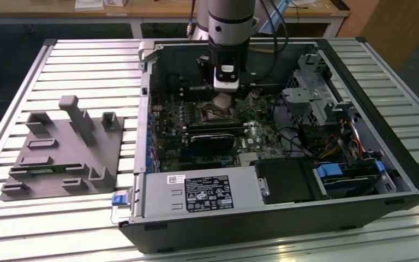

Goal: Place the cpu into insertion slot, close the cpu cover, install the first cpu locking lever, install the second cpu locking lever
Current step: 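Place the cpu into insertion slot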

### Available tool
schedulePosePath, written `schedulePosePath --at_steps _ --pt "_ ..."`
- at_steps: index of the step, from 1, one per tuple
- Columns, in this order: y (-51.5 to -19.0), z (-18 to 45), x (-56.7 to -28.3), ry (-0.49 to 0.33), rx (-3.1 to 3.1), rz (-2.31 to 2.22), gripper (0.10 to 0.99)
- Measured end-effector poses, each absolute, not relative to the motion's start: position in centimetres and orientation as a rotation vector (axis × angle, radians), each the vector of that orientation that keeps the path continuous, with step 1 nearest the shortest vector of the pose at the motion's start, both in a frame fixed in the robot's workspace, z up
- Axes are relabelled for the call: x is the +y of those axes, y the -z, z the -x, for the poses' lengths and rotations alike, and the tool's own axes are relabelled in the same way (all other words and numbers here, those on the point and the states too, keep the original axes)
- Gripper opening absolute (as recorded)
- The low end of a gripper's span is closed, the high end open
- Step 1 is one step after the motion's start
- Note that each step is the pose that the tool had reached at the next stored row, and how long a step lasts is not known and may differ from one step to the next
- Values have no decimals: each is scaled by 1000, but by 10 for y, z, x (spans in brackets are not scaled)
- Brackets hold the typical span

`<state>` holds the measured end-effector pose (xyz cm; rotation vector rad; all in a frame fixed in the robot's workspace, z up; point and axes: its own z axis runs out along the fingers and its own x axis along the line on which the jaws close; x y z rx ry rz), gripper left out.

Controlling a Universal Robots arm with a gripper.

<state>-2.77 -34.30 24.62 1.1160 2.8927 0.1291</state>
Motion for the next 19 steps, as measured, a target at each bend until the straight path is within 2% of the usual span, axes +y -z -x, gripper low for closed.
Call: schedulePosePath --at_steps 19 --pt "-245 28 -343 -119 2702 -1499 541"
